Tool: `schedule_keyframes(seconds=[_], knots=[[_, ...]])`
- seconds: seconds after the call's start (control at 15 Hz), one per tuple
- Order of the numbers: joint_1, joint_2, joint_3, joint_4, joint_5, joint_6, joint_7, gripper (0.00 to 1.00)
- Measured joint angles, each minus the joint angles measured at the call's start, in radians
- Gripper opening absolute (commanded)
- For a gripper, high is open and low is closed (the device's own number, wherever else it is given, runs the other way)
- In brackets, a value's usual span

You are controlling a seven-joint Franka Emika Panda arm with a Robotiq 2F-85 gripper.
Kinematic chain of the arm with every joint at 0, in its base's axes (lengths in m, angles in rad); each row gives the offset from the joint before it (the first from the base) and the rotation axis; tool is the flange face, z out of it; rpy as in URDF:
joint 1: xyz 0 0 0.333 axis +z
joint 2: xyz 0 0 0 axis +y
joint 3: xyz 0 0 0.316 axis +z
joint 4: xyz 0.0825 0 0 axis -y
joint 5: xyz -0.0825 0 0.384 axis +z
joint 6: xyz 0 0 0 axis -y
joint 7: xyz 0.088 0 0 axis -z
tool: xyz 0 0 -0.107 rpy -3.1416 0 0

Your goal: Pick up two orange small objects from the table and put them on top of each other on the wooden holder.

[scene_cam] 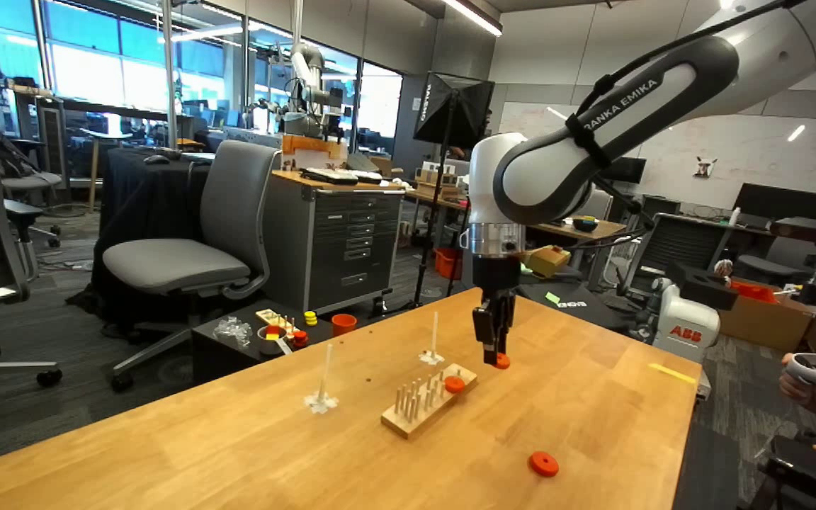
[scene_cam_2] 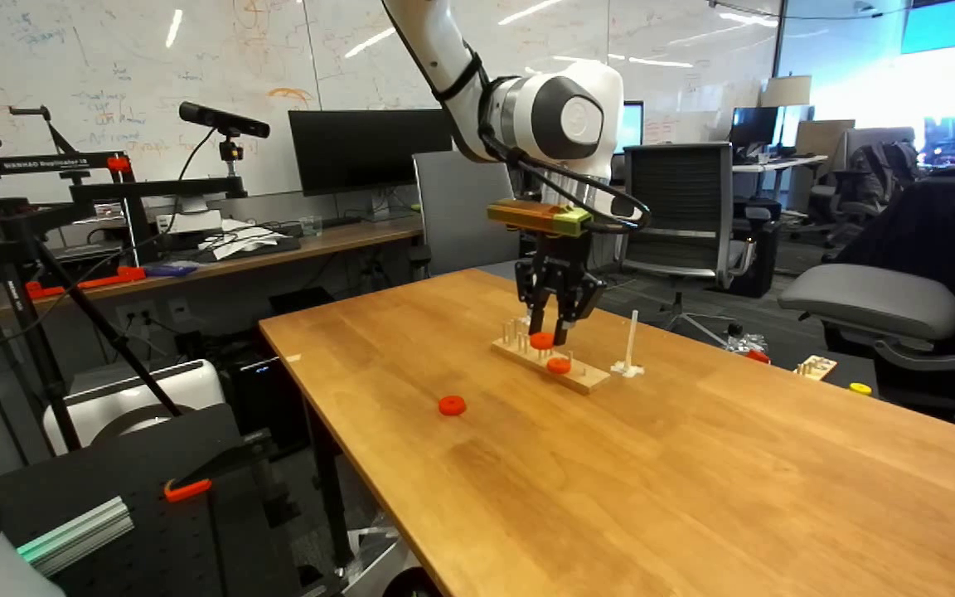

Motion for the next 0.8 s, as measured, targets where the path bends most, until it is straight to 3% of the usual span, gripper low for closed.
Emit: schedule_keyframes(seconds=[0.8], knots=[[0.039,0.191,0.004,0.285,0.003,-0.12,0.075,0.16]])
